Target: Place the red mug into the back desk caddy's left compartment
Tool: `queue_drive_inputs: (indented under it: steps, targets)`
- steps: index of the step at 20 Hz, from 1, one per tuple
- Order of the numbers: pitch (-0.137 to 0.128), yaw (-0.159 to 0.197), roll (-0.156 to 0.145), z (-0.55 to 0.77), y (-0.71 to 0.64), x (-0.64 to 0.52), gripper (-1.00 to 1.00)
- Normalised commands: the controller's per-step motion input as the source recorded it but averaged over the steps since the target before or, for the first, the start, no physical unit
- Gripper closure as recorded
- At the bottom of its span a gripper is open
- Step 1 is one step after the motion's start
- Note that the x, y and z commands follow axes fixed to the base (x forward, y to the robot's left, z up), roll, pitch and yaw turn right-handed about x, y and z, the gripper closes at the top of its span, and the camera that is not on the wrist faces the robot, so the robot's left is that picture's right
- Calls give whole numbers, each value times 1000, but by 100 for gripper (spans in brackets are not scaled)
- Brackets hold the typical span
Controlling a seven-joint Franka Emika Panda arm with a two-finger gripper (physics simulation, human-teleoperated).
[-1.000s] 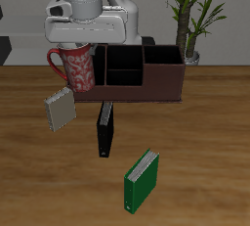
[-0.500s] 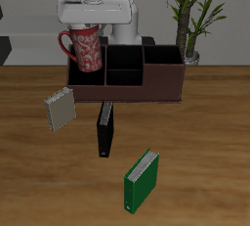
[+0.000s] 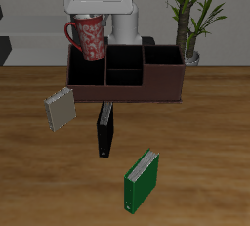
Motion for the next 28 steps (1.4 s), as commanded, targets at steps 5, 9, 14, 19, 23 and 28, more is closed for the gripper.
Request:
queue_drive_inputs:
  steps: [5, 9, 14, 19, 23, 28]
  targets:
    - [7, 13, 7, -105, 23, -349, 100]
    - [-31, 13, -29, -71, 47, -476, 100]
    - [0, -29, -42, -112, -109, -309, 100]
    - [22, -36, -71, -130, -167, -99, 100]
    - [25, -53, -56, -130, -151, 2, 100]
    - [27, -35, -23, -131, -24, 51, 100]
